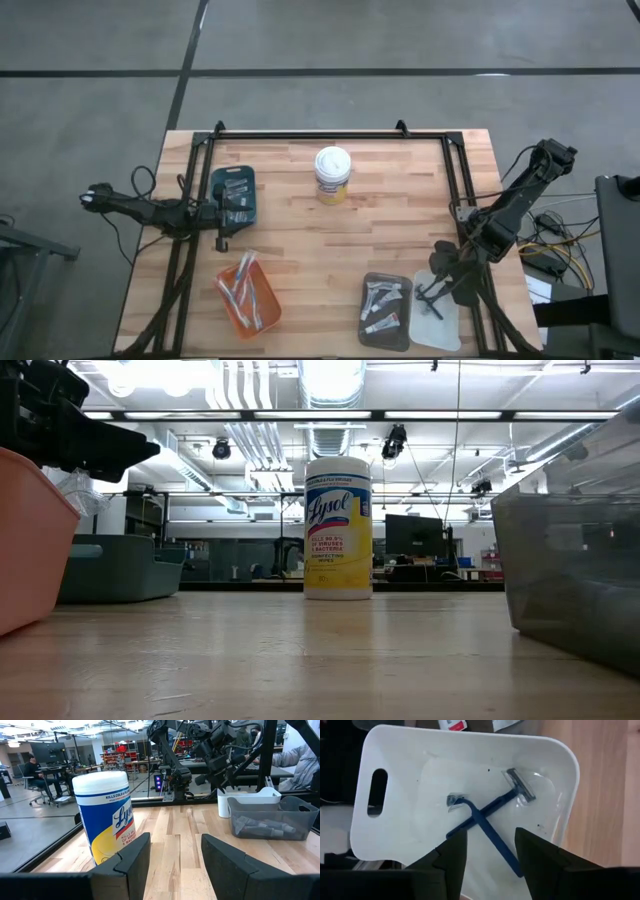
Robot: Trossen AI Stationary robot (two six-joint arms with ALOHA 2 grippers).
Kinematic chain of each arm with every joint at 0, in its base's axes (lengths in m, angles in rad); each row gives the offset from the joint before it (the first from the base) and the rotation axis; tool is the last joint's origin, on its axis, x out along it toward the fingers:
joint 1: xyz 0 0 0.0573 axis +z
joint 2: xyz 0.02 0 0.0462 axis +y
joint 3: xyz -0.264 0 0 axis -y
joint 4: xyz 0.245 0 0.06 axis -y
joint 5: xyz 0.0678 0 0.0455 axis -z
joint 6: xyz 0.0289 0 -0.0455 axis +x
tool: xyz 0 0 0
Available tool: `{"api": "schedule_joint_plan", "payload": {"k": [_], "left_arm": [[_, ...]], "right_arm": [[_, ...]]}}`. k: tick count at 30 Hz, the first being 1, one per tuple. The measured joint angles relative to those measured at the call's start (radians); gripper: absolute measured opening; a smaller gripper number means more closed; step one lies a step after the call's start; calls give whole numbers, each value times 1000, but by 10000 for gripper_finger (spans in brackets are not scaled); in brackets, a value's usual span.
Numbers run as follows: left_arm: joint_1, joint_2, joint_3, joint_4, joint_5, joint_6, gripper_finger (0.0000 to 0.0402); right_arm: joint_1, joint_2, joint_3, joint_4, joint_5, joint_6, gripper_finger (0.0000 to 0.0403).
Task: Pick & Place Travel size toiletries
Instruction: Return to Home Position
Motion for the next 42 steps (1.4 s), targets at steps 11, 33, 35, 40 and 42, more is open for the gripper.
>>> {"api": "schedule_joint_plan", "payload": {"k": [11,33,35,40,42], "left_arm": [[0,0,0,0,0,0,183],[0,0,0,0,0,0,183],[0,0,0,0,0,0,183],[0,0,0,0,0,0,183],[0,0,0,0,0,0,183]], "right_arm": [[0,0,-2,17,97,-79,161],[0,-352,-351,737,572,-669,151],[0,-409,-403,839,572,-746,153],[0,-554,-503,990,571,-901,157],[0,-623,-533,1004,571,-933,157]]}}
